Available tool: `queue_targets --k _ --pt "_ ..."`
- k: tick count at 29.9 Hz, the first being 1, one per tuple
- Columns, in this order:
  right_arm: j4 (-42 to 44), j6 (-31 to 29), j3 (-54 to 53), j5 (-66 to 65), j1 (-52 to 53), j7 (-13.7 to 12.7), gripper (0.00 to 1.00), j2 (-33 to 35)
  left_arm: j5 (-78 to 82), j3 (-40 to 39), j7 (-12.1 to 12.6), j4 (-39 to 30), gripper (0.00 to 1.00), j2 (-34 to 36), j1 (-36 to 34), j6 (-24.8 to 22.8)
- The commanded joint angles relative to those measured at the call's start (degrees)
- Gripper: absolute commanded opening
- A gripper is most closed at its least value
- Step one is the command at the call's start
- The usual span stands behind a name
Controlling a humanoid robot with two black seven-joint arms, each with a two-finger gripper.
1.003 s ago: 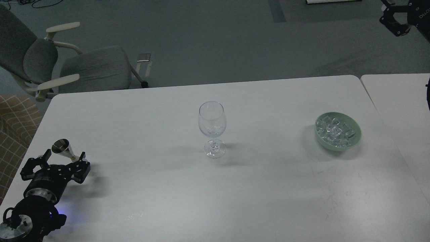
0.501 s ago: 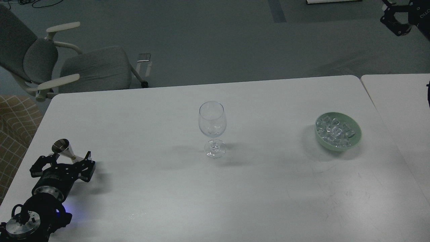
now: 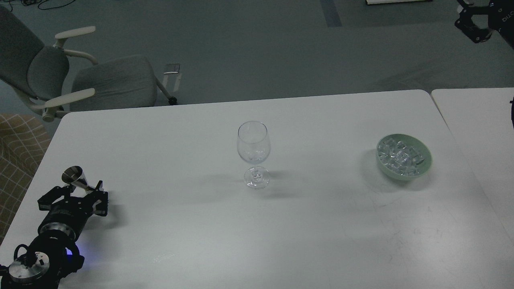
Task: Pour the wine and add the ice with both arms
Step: 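Close the left gripper around the metal jigger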
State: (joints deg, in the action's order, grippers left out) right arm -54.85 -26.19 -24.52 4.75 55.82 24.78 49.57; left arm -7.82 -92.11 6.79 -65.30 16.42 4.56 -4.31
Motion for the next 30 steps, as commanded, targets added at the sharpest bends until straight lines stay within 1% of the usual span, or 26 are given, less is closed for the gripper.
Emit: queue_targets --k 1,3,8,16,21,24,25,30 --pt "-0.08 0.0 0.0 0.0 -0.01 0.0 1.0 0.0 0.0 0.0 -0.03 0.88 0.5 0.02 -0.35 -0.96" --pt "-0.26 -0.09 0.0 0.0 -0.01 0.0 1.0 0.0 0.0 0.09 -0.03 0.97 0.45 0.02 -0.35 -2.72" --pt "-0.26 -0.09 0.09 0.0 -0.01 0.09 1.0 -0.09 0.09 0.18 0.06 0.97 0.36 0.02 -0.17 -4.56" --pt "-0.26 -0.09 0.09 0.0 -0.01 0.09 1.0 -0.09 0.09 0.18 0.06 1.06 0.32 -0.07 -0.26 -5.27" --pt "-0.26 -0.09 0.09 0.0 -0.01 0.0 1.0 0.0 0.09 0.18 0.15 1.58 0.26 -0.51 -0.26 -5.45" --pt "-0.26 -0.09 0.09 0.0 -0.01 0.09 1.0 0.0 0.09 0.18 0.15 1.67 0.19 -0.6 -0.26 -5.54" --pt "-0.26 -0.09 0.09 0.0 -0.01 0.0 1.0 0.0 0.0 0.18 0.15 1.67 0.15 -0.6 -0.26 -5.88" --pt "-0.26 -0.09 0.09 -0.18 -0.01 0.09 1.0 0.0 0.0 0.18 0.5 1.67 0.06 -0.51 -0.26 -7.38"
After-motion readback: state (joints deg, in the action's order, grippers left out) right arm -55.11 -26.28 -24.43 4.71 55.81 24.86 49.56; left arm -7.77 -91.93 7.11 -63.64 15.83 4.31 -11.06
